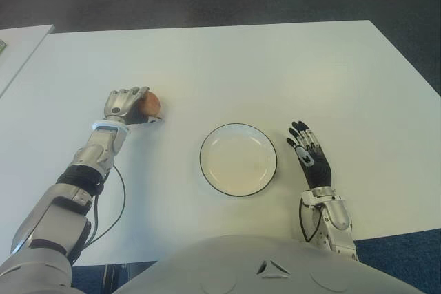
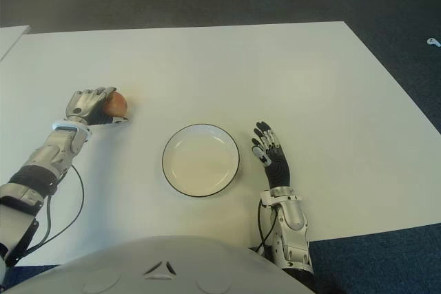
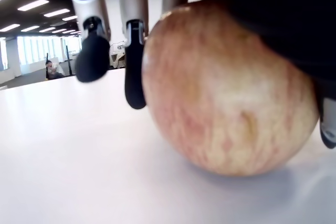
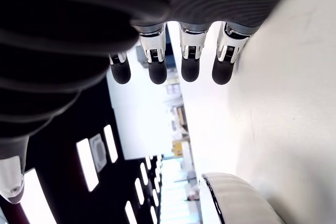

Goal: Put the apples into the plate.

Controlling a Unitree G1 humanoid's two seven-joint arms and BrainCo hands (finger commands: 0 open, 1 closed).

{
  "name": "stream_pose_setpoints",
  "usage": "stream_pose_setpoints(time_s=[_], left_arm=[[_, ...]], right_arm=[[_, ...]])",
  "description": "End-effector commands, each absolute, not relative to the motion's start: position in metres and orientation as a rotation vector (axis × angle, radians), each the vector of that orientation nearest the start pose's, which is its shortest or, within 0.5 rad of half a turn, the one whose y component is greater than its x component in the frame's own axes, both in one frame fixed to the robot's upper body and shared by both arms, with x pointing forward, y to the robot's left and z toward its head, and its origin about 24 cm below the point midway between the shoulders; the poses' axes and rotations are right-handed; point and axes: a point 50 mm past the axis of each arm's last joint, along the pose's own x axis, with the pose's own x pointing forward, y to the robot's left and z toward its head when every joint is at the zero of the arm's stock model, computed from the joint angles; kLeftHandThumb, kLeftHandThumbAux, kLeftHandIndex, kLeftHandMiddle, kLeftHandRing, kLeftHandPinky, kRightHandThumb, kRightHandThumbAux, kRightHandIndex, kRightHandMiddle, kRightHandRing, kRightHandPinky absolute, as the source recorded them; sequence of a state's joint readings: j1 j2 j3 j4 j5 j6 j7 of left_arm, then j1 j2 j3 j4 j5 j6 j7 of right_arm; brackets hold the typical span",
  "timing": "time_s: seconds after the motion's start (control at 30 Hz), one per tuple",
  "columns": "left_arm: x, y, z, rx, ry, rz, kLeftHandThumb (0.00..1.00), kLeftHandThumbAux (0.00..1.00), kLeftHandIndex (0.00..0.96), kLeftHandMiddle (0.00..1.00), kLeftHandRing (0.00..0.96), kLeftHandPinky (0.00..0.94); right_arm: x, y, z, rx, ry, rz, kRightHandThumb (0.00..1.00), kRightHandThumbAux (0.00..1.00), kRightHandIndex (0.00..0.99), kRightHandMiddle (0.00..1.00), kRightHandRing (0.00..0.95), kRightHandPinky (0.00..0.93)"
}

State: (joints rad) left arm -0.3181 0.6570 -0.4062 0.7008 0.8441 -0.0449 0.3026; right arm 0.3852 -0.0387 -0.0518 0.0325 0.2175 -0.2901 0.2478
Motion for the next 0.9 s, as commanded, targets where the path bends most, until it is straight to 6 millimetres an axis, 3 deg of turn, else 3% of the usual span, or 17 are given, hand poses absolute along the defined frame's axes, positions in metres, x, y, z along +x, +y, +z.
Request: stream_pose_setpoints(time_s=[0.03,0.67,0.9], left_arm=[[0.261,0.265,-0.028,1.571,0.282,-0.262,0.744,0.696,0.443,0.8,0.793,0.803],[0.262,0.258,-0.019,1.516,0.207,-0.217,0.747,0.696,0.442,0.832,0.829,0.812],[0.271,0.25,0.005,1.466,0.151,-0.164,0.747,0.697,0.443,0.825,0.824,0.809]], right_arm=[[0.154,-0.183,-0.026,0.16,0.178,0.019,0.12,0.52,0.0,0.0,0.0,0.0],[0.157,-0.183,-0.027,0.179,0.178,0.02,0.121,0.517,0.0,0.0,0.0,0.0],[0.158,-0.183,-0.026,0.168,0.182,0.025,0.123,0.517,0.0,0.0,0.0,0.0]])
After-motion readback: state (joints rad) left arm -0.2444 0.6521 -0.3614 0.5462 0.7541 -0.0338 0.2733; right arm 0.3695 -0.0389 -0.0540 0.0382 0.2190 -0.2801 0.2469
